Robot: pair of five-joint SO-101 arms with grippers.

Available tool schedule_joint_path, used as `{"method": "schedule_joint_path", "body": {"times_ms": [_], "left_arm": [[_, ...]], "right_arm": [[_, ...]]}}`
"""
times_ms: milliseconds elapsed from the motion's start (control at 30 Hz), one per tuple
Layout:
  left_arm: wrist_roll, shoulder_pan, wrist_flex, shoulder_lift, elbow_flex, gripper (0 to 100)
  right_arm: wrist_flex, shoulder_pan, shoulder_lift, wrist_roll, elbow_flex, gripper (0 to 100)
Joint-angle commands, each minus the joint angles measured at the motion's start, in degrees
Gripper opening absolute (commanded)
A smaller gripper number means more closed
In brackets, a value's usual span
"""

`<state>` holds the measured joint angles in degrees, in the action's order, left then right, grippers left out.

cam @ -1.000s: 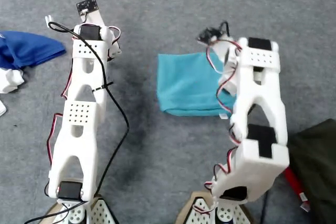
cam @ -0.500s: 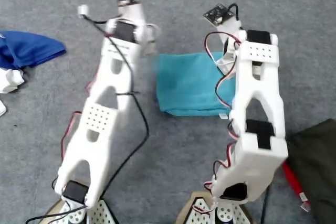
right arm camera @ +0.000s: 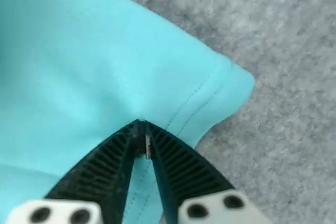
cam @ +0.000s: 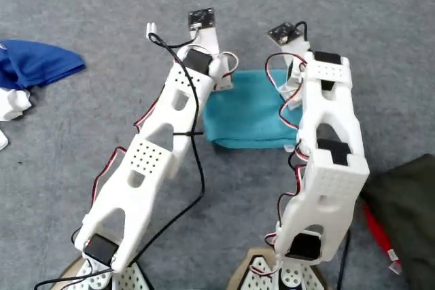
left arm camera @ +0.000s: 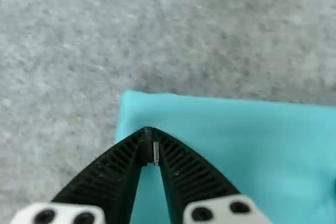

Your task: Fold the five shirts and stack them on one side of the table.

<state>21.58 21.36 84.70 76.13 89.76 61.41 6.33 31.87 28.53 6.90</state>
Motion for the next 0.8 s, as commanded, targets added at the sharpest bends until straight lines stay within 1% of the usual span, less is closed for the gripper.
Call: {"method": "schedule_joint_path", "body": {"times_ms": [0, 133, 300, 467, 567, 633, 700, 767], "left_arm": [[0.0, -1.3, -1.1, -0.3, 3.3, 2], [0.0, -1.3, -1.1, -0.1, 5.0, 2], [0.0, -1.4, -0.4, -2.4, 6.2, 2], [0.0, -1.3, 4.8, -10.2, 6.2, 2], [-0.7, -1.5, 5.8, -11.2, 6.2, 2], [-3.7, -1.9, 5.8, -10.9, 6.2, 2], [-6.3, -2.6, 6.5, -10.9, 6.1, 2], [-7.6, -3.3, 7.6, -10.9, 6.1, 2]], "right_arm": [[-0.5, 1.2, 0.1, 0.4, 1.6, 0.5], [0.8, 1.1, -2.1, 0.6, 1.6, 0.5], [4.5, 1.0, -12.7, -0.9, 1.5, 0.5], [10.9, 0.7, -21.8, -2.6, 1.5, 0.5], [15.9, 1.4, -24.7, -6.5, 1.1, 0.5], [18.9, 2.2, -24.8, -9.8, 1.1, 1.2], [20.0, 2.5, -24.7, -14.3, -1.0, 5.3], [19.1, 2.2, -25.1, -17.0, -4.8, 11.6]]}}
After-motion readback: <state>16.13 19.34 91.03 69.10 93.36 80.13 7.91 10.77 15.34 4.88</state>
